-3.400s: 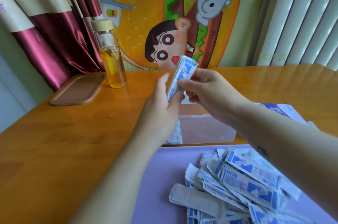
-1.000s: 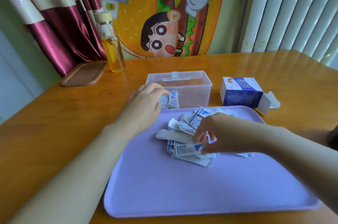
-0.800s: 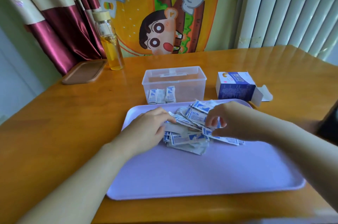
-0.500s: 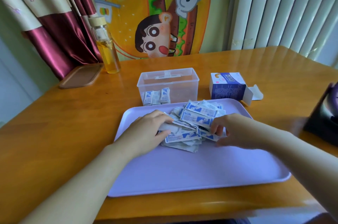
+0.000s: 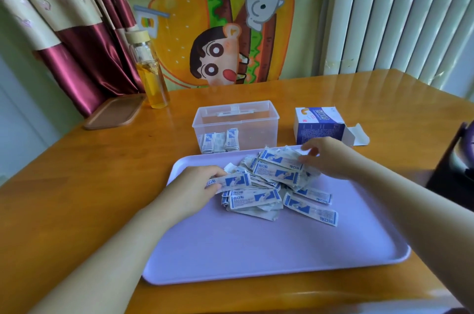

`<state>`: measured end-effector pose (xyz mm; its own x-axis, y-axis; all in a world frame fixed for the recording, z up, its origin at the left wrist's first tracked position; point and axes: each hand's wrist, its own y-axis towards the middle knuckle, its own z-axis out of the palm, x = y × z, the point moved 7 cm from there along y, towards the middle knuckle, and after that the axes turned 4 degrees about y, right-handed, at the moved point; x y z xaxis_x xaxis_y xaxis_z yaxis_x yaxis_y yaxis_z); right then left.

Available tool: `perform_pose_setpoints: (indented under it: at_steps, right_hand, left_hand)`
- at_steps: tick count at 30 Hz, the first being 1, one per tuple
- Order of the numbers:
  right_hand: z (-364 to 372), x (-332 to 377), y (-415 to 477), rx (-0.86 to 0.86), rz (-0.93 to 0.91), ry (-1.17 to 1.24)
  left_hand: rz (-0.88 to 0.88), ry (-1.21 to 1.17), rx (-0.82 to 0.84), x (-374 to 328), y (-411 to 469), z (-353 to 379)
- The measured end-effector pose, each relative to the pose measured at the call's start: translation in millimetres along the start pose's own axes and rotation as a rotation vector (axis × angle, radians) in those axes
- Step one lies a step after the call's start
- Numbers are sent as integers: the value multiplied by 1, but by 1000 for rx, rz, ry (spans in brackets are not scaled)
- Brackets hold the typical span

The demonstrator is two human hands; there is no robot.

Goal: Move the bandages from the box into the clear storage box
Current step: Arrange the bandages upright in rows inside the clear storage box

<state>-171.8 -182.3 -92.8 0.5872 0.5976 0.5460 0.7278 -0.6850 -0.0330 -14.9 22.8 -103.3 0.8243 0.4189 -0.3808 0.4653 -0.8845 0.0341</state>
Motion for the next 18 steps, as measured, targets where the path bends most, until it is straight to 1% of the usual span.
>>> perform_pose_setpoints:
  at_steps: [2, 3, 7, 10, 12, 14, 16, 18]
  right_hand:
    - [9, -6, 4, 50, 43, 58]
    - [10, -9, 6, 54, 59, 88]
    - [11, -17, 3, 129, 143, 308]
    - [8, -23, -2, 189, 201, 470]
    - [5, -27, -3, 192, 238, 570]
    - [3, -30, -3, 182, 279, 672]
    - [2, -31, -2, 170, 303, 755]
    - [2, -31, -2, 154, 311, 813]
  left_hand:
    - [-35, -91, 14, 8, -1, -3]
    - [-52, -125, 49, 11, -3, -2]
    - [-123, -200, 250, 28, -10, 3]
    - [-118, -175, 409, 30, -15, 8]
    - [-118, -122, 457, 29, -15, 8]
    - [-139, -71, 402, 26, -10, 0]
    - [-143, -57, 281, 17, -3, -11]
    - [-100, -59, 169, 2, 3, -17]
